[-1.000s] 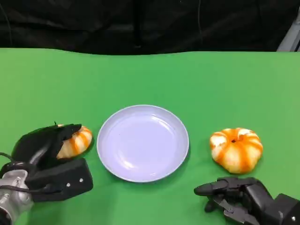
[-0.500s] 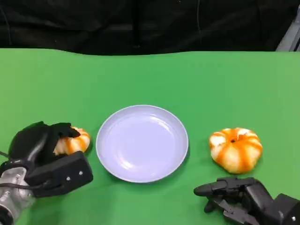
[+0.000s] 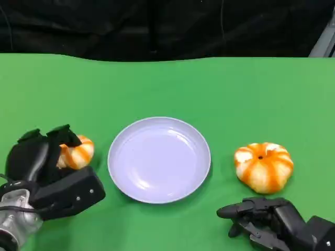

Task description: Grasp the bread from the table and place it into the plate.

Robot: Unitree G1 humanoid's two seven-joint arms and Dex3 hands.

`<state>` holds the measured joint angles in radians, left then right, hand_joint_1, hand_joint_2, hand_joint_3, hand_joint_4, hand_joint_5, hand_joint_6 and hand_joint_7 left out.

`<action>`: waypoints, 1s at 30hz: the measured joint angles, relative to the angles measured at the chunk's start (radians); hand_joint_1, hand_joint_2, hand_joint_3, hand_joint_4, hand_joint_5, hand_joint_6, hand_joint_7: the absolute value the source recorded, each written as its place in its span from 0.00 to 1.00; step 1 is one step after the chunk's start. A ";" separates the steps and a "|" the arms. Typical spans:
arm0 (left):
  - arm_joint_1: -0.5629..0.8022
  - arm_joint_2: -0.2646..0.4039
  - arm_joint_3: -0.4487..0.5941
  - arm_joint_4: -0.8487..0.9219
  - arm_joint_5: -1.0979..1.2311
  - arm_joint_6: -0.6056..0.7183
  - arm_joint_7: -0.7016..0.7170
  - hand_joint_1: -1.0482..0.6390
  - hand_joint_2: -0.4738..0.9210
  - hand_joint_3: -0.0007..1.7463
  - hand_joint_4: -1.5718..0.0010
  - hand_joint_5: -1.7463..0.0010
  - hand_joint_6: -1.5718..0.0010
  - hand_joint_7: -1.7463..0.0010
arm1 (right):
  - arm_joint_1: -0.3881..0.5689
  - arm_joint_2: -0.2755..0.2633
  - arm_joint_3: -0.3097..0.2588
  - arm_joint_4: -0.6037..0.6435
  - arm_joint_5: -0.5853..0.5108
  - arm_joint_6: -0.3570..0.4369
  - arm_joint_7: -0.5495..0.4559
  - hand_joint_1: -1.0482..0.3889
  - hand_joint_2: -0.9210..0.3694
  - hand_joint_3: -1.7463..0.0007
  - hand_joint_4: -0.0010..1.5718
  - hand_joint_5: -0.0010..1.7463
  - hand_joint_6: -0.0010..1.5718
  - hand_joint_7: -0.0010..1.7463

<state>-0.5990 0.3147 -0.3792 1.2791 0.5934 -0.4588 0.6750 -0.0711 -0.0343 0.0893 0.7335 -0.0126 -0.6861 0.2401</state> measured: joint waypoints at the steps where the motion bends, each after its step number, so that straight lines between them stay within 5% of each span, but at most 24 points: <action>1: 0.000 0.000 0.000 0.000 0.000 0.000 0.007 0.60 1.00 0.04 0.69 0.00 0.61 0.18 | 0.000 0.000 0.000 0.000 0.000 0.000 0.000 0.70 0.00 0.78 0.51 0.66 0.77 0.05; 8: 0.000 0.000 0.000 0.000 0.000 0.000 0.008 0.60 1.00 0.04 0.69 0.00 0.61 0.18 | 0.000 0.000 0.000 0.000 0.000 0.000 0.000 0.69 0.00 0.78 0.51 0.66 0.77 0.05; 9: 0.000 0.000 0.000 0.000 0.000 0.000 0.008 0.61 0.99 0.03 0.62 0.07 0.52 0.31 | 0.000 0.000 0.000 0.000 0.000 0.000 0.000 0.70 0.00 0.78 0.51 0.66 0.78 0.05; 11: 0.012 0.003 0.000 -0.020 0.002 -0.036 0.065 0.62 0.98 0.02 0.58 0.12 0.45 0.41 | -0.002 0.000 0.000 0.003 0.000 -0.004 0.000 0.70 0.00 0.78 0.51 0.66 0.78 0.05; 19: 0.041 0.023 0.001 -0.137 0.011 -0.207 0.186 0.61 0.99 0.03 0.54 0.18 0.40 0.49 | -0.007 0.000 0.000 0.018 0.001 -0.016 0.000 0.70 0.00 0.77 0.51 0.67 0.78 0.05; 30: 0.101 0.025 0.005 -0.288 0.034 -0.252 0.190 0.62 0.97 0.07 0.48 0.26 0.35 0.55 | -0.008 0.001 0.000 0.022 0.000 -0.022 -0.003 0.69 0.00 0.78 0.51 0.69 0.78 0.06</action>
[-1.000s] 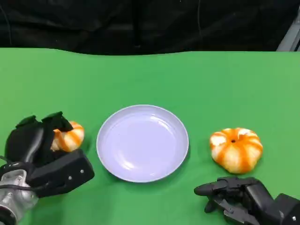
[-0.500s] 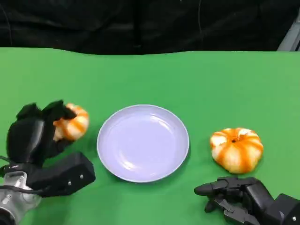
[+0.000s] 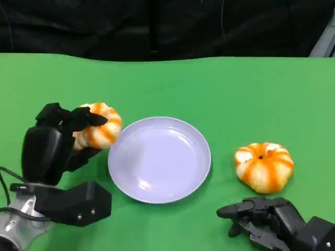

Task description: Grasp the bread from the table and place it into the plate.

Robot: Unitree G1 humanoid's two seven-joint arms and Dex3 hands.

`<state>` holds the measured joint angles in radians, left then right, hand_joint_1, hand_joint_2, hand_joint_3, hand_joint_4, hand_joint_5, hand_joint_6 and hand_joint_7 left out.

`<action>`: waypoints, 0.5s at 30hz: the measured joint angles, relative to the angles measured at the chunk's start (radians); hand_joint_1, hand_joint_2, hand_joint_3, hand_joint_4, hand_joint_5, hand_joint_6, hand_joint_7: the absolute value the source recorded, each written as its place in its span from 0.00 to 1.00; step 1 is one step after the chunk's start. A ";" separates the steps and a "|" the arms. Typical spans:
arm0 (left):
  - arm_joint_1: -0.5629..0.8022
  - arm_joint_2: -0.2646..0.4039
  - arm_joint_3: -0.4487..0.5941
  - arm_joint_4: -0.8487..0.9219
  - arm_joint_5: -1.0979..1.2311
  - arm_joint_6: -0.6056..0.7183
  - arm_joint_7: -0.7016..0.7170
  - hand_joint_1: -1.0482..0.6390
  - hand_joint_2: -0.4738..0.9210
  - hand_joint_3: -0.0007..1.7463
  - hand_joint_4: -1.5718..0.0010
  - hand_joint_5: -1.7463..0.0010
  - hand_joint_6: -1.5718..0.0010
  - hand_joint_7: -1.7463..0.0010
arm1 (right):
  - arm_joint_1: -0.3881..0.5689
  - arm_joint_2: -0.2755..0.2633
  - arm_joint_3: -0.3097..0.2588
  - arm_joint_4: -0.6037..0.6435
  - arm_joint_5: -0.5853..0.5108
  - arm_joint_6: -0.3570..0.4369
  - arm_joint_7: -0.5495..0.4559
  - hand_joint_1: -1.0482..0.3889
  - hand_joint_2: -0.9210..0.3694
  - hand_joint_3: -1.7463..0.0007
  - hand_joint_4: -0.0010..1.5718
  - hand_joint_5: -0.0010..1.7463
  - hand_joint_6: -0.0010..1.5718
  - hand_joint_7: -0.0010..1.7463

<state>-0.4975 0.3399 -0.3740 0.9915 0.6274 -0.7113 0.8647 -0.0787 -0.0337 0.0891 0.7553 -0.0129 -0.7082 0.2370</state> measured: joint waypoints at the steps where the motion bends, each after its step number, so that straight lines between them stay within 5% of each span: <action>1: 0.007 0.000 0.002 -0.016 0.000 -0.003 -0.005 0.62 0.97 0.07 0.48 0.26 0.35 0.56 | 0.000 0.000 0.000 0.000 0.000 0.000 0.000 0.69 0.00 0.78 0.51 0.69 0.78 0.06; 15: 0.083 -0.051 0.016 -0.138 -0.002 -0.026 -0.109 0.62 0.94 0.12 0.47 0.29 0.30 0.65 | 0.001 0.003 0.001 -0.004 -0.002 0.006 -0.007 0.70 0.00 0.77 0.50 0.69 0.78 0.06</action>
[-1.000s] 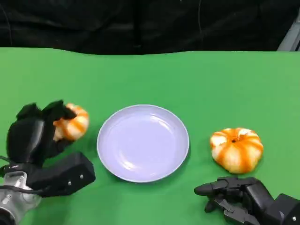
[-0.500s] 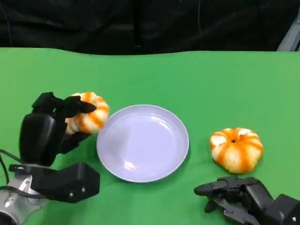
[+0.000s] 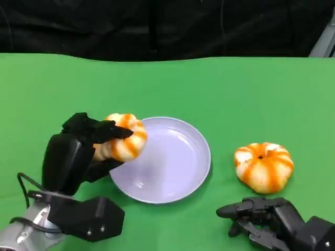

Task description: Grasp the bread from the table and place it into the plate.

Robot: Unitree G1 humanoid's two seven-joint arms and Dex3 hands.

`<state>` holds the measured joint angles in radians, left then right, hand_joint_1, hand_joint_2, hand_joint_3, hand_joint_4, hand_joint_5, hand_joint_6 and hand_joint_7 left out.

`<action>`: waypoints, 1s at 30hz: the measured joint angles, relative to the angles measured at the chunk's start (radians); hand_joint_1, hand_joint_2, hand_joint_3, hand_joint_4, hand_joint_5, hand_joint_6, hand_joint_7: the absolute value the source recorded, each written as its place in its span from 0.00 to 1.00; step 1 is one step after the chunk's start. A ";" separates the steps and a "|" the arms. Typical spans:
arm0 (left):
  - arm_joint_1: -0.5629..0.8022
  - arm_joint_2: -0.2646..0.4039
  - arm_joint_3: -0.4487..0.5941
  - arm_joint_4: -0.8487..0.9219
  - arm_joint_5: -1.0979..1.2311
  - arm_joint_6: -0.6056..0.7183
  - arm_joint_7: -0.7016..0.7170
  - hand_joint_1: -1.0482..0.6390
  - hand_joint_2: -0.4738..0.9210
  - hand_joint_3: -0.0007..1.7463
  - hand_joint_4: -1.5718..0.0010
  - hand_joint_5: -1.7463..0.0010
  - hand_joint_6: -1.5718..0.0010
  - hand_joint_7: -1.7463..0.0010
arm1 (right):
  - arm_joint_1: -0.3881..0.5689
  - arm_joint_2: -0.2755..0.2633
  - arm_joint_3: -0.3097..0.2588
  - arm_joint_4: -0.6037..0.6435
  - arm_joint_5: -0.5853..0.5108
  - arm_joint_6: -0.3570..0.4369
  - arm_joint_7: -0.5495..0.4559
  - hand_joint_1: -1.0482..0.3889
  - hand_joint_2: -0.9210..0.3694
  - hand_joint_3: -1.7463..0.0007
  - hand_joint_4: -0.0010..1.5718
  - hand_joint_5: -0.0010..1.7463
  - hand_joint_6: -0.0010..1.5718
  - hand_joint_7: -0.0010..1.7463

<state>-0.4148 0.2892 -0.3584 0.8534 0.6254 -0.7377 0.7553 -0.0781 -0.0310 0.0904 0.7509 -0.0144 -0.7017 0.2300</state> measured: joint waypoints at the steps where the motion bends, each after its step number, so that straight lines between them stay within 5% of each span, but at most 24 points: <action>1: 0.002 -0.010 -0.002 0.000 0.000 -0.001 -0.007 0.62 0.94 0.12 0.47 0.29 0.30 0.65 | 0.001 0.000 0.000 -0.002 0.000 0.002 0.000 0.70 0.00 0.77 0.50 0.69 0.78 0.06; 18: -0.003 -0.077 -0.037 0.040 0.020 -0.011 -0.070 0.64 0.86 0.27 0.44 0.36 0.24 0.77 | 0.003 0.000 0.001 -0.008 0.000 0.004 -0.002 0.70 0.00 0.77 0.50 0.68 0.77 0.07; 25: -0.046 -0.097 -0.050 0.098 0.020 -0.009 -0.097 0.64 0.88 0.25 0.43 0.39 0.21 0.81 | 0.004 0.000 0.001 -0.016 0.000 0.013 0.001 0.70 0.00 0.76 0.50 0.68 0.77 0.07; 30: -0.091 -0.115 -0.057 0.184 0.007 0.002 -0.178 0.63 0.99 0.12 0.50 0.35 0.20 0.91 | 0.009 0.000 0.002 -0.023 -0.001 0.017 -0.002 0.70 0.00 0.77 0.50 0.69 0.77 0.07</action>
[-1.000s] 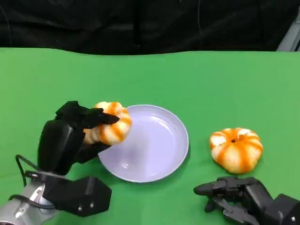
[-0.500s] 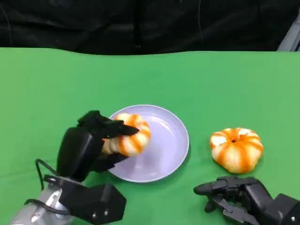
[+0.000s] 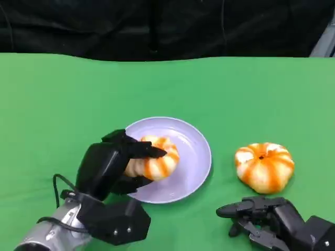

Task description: Grasp the bread from the table and place it into the plate.

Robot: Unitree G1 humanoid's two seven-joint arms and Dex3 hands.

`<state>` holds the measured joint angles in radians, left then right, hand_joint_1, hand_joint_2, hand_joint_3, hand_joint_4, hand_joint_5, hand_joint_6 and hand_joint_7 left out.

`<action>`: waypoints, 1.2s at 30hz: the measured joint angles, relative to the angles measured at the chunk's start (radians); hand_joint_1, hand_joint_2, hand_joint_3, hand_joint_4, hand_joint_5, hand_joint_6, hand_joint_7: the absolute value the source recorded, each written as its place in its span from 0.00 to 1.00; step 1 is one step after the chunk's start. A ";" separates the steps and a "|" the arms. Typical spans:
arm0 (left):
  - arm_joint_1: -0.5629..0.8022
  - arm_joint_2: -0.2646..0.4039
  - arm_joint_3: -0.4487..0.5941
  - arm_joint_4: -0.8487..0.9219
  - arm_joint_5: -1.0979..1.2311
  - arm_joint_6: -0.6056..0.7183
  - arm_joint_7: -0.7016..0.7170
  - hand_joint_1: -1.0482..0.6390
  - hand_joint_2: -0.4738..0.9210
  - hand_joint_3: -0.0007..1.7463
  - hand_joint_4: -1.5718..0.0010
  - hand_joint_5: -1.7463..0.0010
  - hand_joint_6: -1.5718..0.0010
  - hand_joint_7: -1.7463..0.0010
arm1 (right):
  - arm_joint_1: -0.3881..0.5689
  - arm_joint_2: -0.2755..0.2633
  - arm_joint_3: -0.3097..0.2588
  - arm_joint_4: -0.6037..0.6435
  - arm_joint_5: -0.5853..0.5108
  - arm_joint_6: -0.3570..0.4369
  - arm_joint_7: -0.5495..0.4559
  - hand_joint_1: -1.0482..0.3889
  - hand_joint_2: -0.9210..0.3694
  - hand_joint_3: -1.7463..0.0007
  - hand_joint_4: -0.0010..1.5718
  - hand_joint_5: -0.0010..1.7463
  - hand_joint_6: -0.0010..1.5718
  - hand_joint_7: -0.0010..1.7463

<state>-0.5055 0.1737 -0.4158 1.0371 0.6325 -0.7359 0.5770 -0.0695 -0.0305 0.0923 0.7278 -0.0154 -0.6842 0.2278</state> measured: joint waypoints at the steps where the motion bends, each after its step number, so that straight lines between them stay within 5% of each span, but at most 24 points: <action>1: -0.011 -0.005 -0.001 0.017 -0.001 0.011 -0.023 0.63 1.00 0.11 0.50 0.34 0.20 0.91 | 0.001 0.000 0.000 -0.001 0.000 0.000 -0.001 0.70 0.00 0.77 0.50 0.69 0.77 0.07; 20: -0.094 -0.020 -0.007 0.087 -0.010 0.071 -0.106 0.60 1.00 0.10 0.54 0.33 0.22 0.96 | 0.002 0.002 0.003 -0.004 -0.020 -0.003 -0.014 0.70 0.00 0.77 0.50 0.69 0.77 0.07; 22: -0.094 -0.021 -0.006 0.087 -0.014 0.071 -0.114 0.51 1.00 0.03 0.45 0.75 0.32 0.99 | 0.002 0.003 0.003 -0.004 -0.021 -0.003 -0.015 0.70 0.00 0.77 0.50 0.69 0.77 0.07; 25: -0.094 -0.025 0.008 0.089 -0.045 0.071 -0.146 0.42 1.00 0.04 0.44 0.94 0.41 1.00 | 0.002 0.004 0.003 -0.004 -0.020 -0.003 -0.015 0.69 0.00 0.77 0.50 0.69 0.77 0.07; 31: -0.094 -0.024 0.021 0.088 -0.054 0.071 -0.169 0.25 1.00 0.09 0.51 0.99 0.52 1.00 | 0.002 0.005 0.002 0.001 -0.019 -0.007 -0.013 0.69 0.00 0.77 0.50 0.70 0.77 0.07; 35: -0.094 -0.019 0.022 0.081 -0.053 0.076 -0.202 0.23 1.00 0.11 0.53 0.99 0.54 1.00 | 0.001 0.005 0.002 0.002 -0.019 -0.008 -0.013 0.69 0.00 0.77 0.50 0.70 0.77 0.07; 36: -0.094 -0.019 0.022 0.081 -0.053 0.077 -0.203 0.18 1.00 0.15 0.58 1.00 0.61 1.00 | 0.001 0.005 0.002 0.002 -0.019 -0.008 -0.013 0.69 0.00 0.77 0.50 0.70 0.77 0.07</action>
<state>-0.5996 0.1543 -0.3933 1.1177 0.5790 -0.6588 0.3738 -0.0681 -0.0253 0.0941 0.7297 -0.0343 -0.6922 0.2150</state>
